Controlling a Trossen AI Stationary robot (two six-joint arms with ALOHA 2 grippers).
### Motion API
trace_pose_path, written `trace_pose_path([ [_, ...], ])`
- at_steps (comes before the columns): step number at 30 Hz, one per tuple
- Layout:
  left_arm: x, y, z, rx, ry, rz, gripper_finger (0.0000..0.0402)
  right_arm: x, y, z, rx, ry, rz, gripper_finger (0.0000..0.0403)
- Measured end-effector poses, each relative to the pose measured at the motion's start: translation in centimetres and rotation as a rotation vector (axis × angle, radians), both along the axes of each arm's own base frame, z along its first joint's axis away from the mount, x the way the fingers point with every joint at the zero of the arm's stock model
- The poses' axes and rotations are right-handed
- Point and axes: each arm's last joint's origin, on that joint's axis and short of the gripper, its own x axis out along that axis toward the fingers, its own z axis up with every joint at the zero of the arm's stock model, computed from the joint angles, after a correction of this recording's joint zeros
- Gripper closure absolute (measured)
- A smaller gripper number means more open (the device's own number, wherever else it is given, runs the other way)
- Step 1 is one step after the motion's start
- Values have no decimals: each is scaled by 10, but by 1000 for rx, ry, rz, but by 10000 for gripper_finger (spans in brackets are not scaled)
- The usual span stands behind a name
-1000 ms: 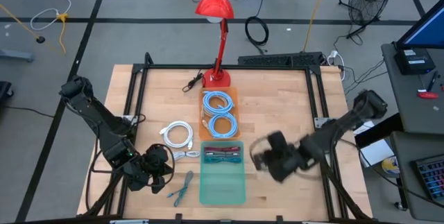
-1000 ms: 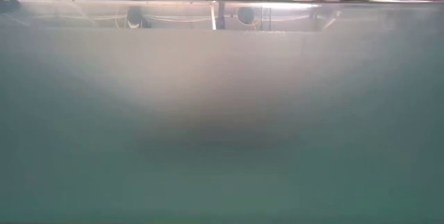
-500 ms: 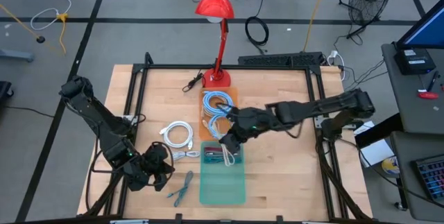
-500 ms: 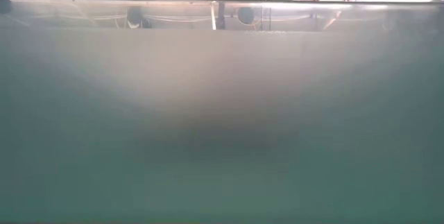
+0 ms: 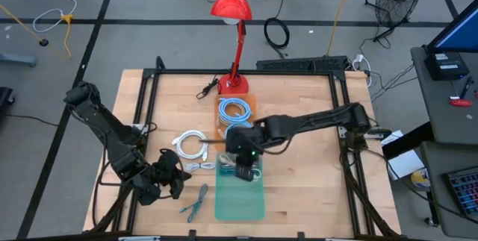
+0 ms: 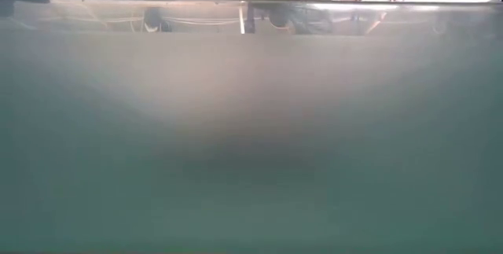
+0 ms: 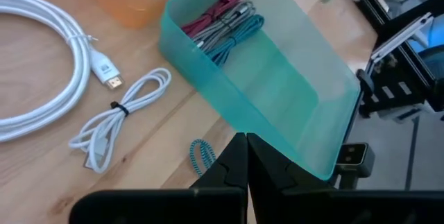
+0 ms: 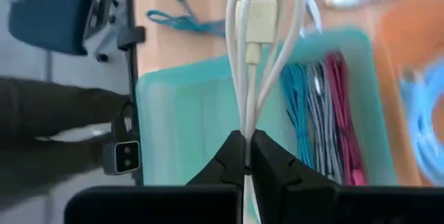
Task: Sort cables
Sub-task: Put the yellow charger cable into the blue bin
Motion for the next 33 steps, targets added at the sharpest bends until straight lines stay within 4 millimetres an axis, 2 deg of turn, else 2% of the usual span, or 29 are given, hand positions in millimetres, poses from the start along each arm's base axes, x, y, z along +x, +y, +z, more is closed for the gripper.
trace_pose_path([
  [3,0,0,0,0,5,3,401,5,13,3,-72,-35,58,403],
  [5,-1,1,-1,-1,10,4,401,9,19,-4,-92,-30,68,403],
  [13,-1,1,-1,-14,10,17,401,18,28,-51,-152,131,132,403],
  [16,-1,1,-1,-16,10,19,401,21,35,-57,-165,111,164,403],
  [27,-1,-1,0,-31,4,17,401,27,39,-72,-225,120,175,403],
  [33,-3,-3,0,-36,1,10,401,30,39,-94,-229,192,175,403],
])
